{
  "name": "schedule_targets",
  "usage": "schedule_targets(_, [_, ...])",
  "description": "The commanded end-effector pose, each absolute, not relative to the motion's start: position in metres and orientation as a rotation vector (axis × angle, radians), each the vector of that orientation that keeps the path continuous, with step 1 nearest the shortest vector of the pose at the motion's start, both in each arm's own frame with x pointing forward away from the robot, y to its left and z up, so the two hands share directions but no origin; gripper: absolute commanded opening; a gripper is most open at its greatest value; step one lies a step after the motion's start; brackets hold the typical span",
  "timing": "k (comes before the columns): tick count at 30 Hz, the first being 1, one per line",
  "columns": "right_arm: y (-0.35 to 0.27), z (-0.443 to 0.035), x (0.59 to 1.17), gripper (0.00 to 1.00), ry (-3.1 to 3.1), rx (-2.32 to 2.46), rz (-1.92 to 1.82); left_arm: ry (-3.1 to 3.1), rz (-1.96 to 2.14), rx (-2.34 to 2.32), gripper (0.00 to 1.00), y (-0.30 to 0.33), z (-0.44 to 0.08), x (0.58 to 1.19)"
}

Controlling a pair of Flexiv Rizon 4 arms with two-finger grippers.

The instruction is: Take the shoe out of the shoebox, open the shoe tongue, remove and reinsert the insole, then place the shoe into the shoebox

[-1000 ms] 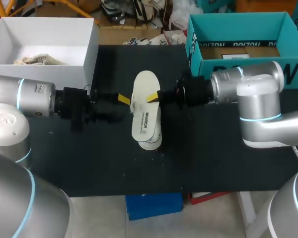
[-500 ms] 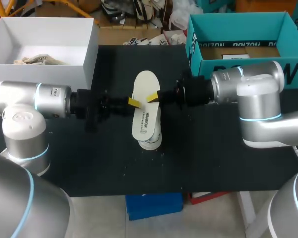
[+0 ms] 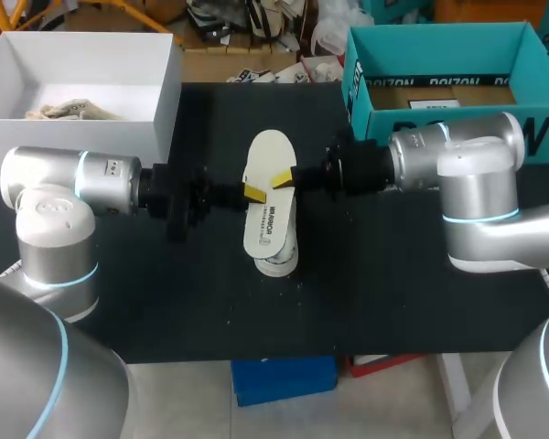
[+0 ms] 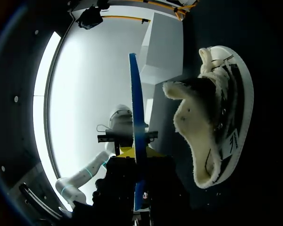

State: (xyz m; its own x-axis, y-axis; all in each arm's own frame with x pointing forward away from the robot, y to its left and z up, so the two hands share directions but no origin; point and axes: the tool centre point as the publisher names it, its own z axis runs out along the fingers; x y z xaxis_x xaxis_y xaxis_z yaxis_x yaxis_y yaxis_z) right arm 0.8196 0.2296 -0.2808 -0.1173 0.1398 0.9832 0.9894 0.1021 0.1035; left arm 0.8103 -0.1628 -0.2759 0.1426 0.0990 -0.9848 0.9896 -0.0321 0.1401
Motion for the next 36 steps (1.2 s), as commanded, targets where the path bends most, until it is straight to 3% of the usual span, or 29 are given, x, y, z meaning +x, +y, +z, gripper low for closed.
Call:
schedule_targets(1, [0.233, -0.281, 0.818, 0.00, -1.442, -1.189, -1.145, 1.165, -1.061, 1.361, 0.00, -0.169, -0.275, 0.813])
schedule_targets(7, [0.233, -0.281, 0.818, 0.00, -1.442, -1.189, -1.145, 1.178, -1.045, 1.358, 0.00, -0.170, -0.272, 0.810])
schedule_targets(8, [0.233, -0.281, 0.818, 0.05, -1.442, -1.189, -1.145, 1.192, -1.045, 1.356, 0.00, -0.169, -0.272, 0.810])
schedule_targets(9, [0.233, -0.281, 0.818, 1.00, -1.442, -1.189, -1.145, 1.214, -1.040, 1.357, 0.00, -0.166, -0.272, 0.808])
schedule_targets(24, [0.160, -0.294, 0.776, 1.00, -1.420, -1.545, -1.144, 1.580, -1.113, 1.445, 0.00, -0.132, -0.277, 0.762])
schedule_targets(36, [0.108, -0.273, 0.731, 1.00, -1.413, -1.785, -1.250, 1.640, -1.142, 1.484, 0.00, -0.123, -0.280, 0.736])
